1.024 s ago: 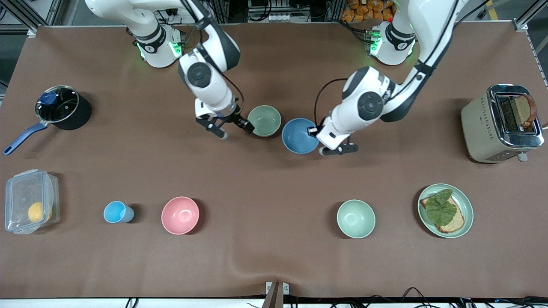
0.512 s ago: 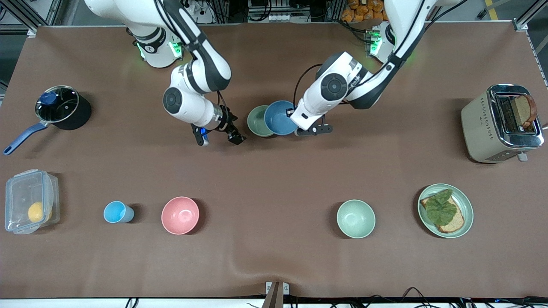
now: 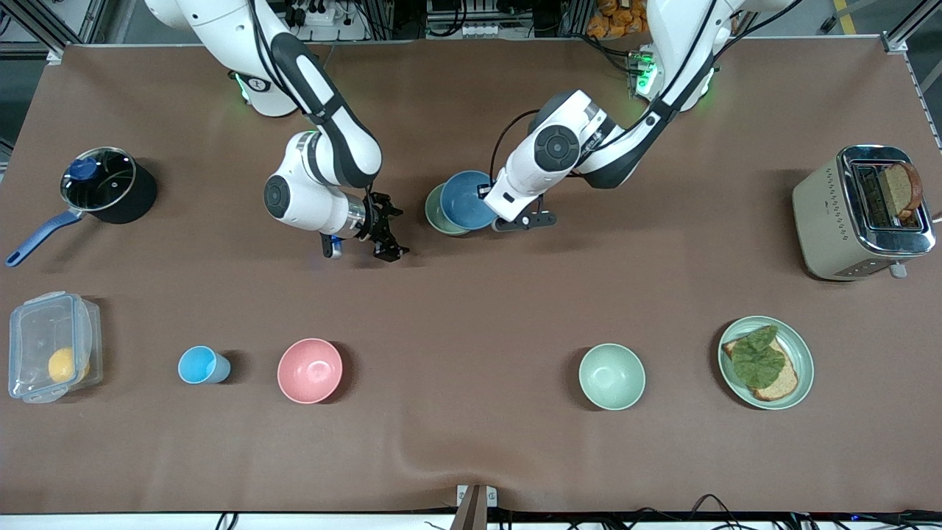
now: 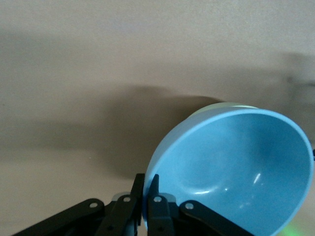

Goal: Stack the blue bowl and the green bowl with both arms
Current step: 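Lower the blue bowl with the left gripper into the green bowl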

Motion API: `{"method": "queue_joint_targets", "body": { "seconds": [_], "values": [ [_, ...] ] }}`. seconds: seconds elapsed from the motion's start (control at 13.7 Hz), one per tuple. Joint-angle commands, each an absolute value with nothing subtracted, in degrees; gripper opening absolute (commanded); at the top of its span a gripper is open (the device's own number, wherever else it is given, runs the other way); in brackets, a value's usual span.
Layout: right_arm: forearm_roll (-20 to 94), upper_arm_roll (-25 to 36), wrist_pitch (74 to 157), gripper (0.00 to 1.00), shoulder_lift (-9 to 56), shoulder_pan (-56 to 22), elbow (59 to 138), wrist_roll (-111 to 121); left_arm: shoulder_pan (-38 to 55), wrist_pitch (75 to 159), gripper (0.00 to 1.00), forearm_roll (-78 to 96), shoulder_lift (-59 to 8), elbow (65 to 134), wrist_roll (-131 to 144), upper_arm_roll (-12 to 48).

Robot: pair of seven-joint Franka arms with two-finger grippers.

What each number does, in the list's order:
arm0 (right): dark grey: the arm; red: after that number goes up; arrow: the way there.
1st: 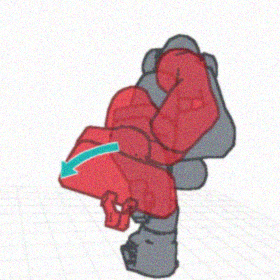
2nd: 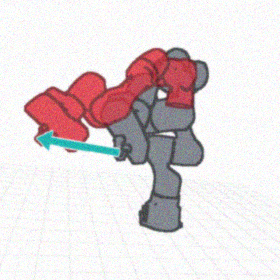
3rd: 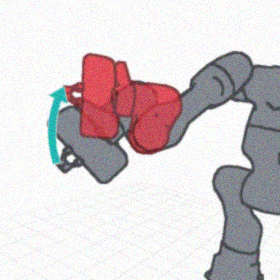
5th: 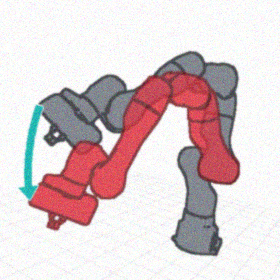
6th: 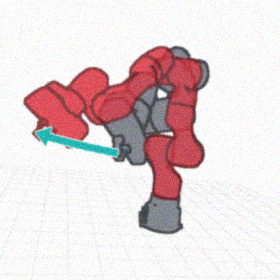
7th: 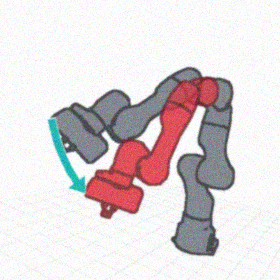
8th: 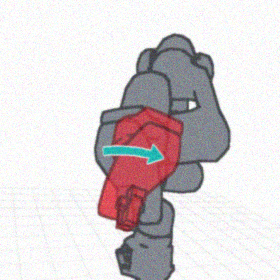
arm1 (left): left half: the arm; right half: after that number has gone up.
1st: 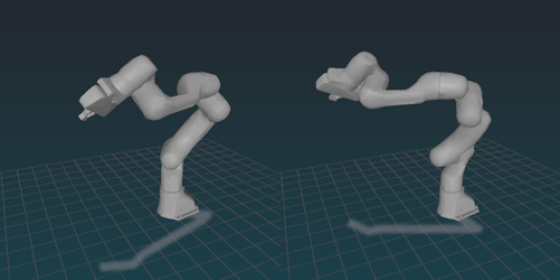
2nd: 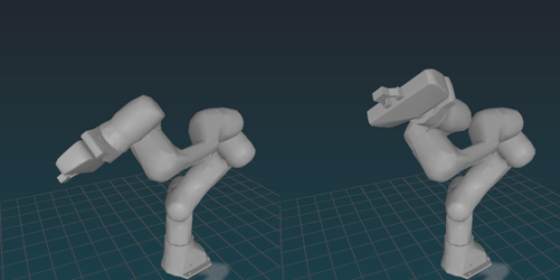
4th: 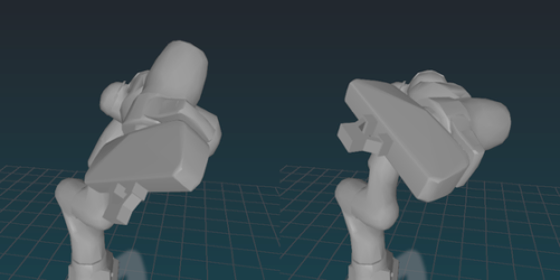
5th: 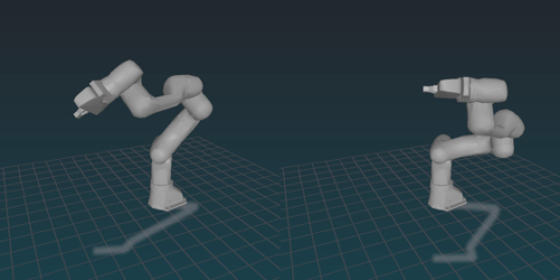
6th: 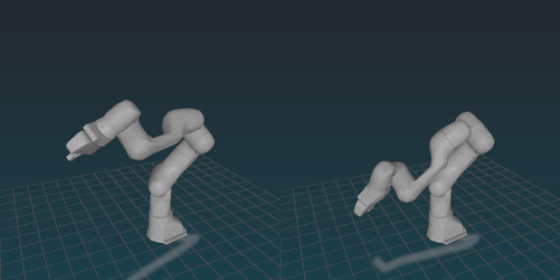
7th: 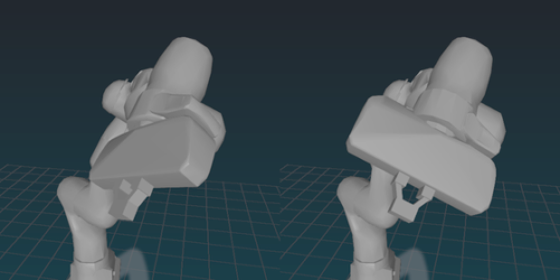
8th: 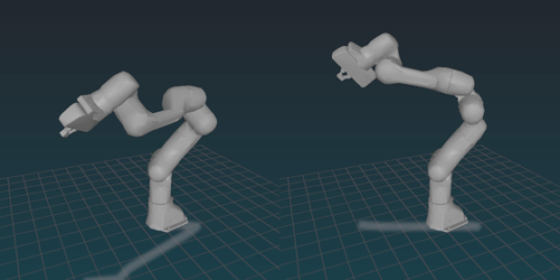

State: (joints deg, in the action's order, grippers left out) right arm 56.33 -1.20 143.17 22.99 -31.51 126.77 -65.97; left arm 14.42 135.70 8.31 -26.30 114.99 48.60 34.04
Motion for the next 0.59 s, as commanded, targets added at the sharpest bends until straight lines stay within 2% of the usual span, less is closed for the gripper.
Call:
{"method": "queue_joint_targets", "body": {
  "seconds": [0.0, 0.15, 0.51],
  "values": [
    [63.87, -1.76, 144.14, 1.0, 23.38, -32.6, 127.44, -60.92, 16.34, 136.23, 0.0, 8.7, -28.82, 112.42, 50.45, 33.49],
    [67.14, -1.76, 145.81, 1.0, 23.82, -34.27, 127.44, -58.54, 16.87, 136.32, 0.0, 7.65, -30.05, 111.71, 51.06, 33.4],
    [67.24, -1.76, 146.34, 1.0, 23.99, -34.28, 127.53, -58.27, 17.84, 136.32, 0.0, 4.23, -33.22, 109.34, 54.13, 33.4]
  ]
}}
